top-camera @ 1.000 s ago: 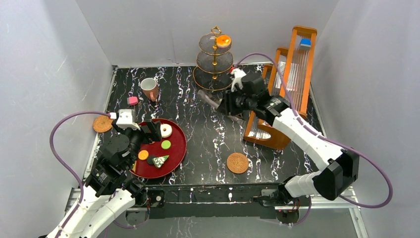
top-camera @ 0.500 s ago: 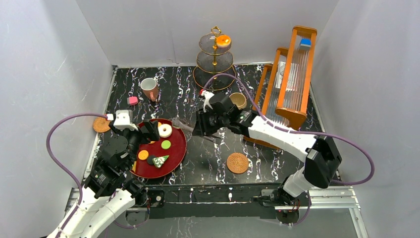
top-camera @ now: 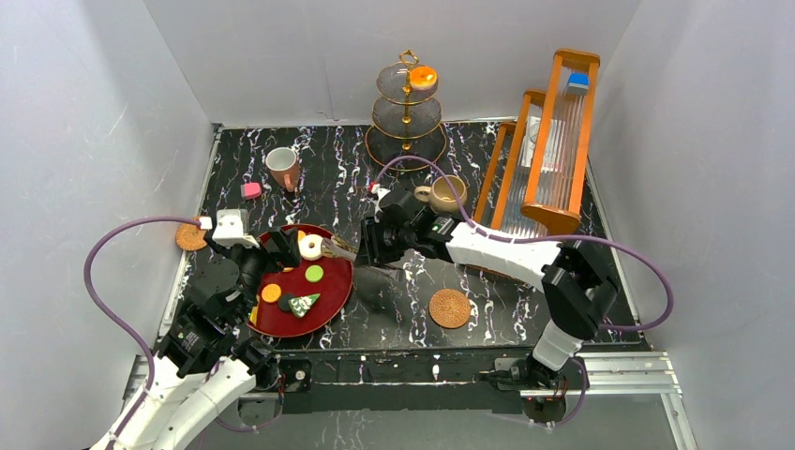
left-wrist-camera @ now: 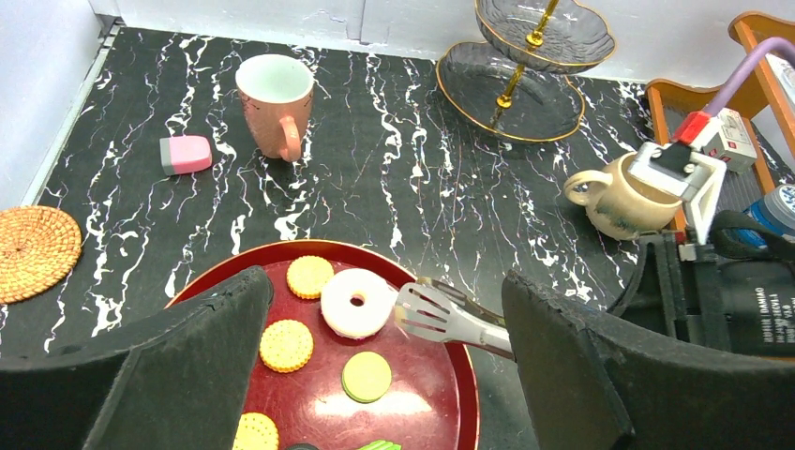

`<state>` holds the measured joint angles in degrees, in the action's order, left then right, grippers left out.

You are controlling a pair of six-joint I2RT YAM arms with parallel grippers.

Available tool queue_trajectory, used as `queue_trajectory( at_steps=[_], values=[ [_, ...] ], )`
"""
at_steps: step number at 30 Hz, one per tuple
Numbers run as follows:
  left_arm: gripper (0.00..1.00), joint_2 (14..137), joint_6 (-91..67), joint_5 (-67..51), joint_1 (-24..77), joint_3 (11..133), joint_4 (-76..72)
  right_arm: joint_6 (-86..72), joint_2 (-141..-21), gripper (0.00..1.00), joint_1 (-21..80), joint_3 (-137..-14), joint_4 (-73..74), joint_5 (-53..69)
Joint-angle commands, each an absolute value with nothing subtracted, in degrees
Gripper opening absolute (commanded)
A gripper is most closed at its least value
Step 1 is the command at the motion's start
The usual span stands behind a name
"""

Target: Serve the afternoon tea

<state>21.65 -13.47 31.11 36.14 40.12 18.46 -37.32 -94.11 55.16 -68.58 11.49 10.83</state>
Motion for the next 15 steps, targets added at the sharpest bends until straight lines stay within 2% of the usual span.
queue_trajectory(
  at_steps=[1, 15],
  values=[
    [0.91, 21.7, -13.4, 32.2, 36.4, 40.3, 18.0, -39.2, -95.4, 0.46, 55.1, -72.0, 7.0, 10.6],
    [0.92, 21.6, -13.1, 32.2, 36.4, 40.2, 17.7, -39.7, -100.7, 0.51, 55.1, -75.0, 5.9, 11.7]
  ],
)
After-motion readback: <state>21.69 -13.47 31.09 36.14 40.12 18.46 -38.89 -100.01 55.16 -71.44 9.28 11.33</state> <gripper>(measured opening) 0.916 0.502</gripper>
